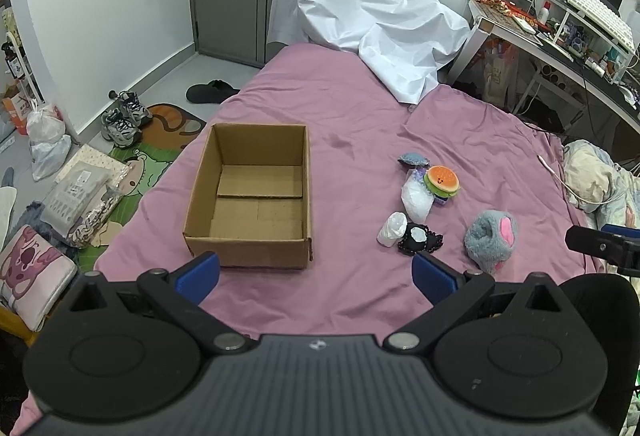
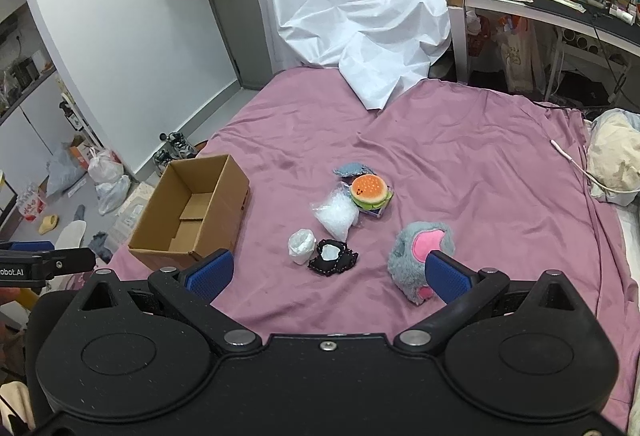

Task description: Organize soft objects

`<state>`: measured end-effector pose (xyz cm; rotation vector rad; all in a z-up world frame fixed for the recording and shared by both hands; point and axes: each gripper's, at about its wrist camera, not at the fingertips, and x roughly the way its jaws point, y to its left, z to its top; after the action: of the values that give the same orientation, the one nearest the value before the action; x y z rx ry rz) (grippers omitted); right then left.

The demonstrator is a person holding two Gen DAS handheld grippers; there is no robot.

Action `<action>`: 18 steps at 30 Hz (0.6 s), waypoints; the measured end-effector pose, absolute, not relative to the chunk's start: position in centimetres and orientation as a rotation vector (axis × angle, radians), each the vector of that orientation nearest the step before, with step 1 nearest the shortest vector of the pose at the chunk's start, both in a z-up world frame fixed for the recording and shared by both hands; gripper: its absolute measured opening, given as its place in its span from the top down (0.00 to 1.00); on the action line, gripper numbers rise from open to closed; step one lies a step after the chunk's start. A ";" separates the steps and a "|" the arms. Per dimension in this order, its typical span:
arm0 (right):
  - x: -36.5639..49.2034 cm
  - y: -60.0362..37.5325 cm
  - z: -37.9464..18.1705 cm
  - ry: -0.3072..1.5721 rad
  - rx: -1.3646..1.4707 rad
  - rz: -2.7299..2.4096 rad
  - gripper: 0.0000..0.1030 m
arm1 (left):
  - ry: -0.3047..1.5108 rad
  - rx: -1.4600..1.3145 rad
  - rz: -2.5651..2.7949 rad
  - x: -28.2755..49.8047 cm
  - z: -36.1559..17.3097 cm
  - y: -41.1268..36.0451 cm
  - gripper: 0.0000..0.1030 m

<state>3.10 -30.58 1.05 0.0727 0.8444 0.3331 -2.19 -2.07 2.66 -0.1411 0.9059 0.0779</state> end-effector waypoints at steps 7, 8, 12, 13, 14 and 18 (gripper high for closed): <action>3.7 -31.4 0.4 0.848 0.080 0.298 0.00 | 0.898 -0.127 0.070 -1.0 2.1 -3.1 0.01; 3.9 -31.4 0.3 0.851 0.084 0.297 0.00 | 0.902 -0.129 0.062 -0.7 2.0 -3.2 0.01; 4.7 -32.0 -0.3 0.861 0.106 0.290 0.00 | 0.910 -0.127 0.051 0.3 1.5 -3.9 0.01; 4.9 -32.1 -0.5 0.867 0.115 0.291 0.00 | 0.911 -0.126 0.049 0.4 1.3 -4.1 0.01; 5.1 -32.2 -0.7 0.873 0.123 0.292 0.00 | 0.914 -0.125 0.044 0.8 1.2 -4.4 0.01; 5.8 -32.8 -1.3 0.887 0.149 0.288 0.00 | 0.922 -0.120 0.038 1.7 0.8 -5.3 0.01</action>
<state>5.81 -32.83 -1.32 0.1488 0.8870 0.2879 1.65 -5.27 0.80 -0.1199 0.9217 0.0376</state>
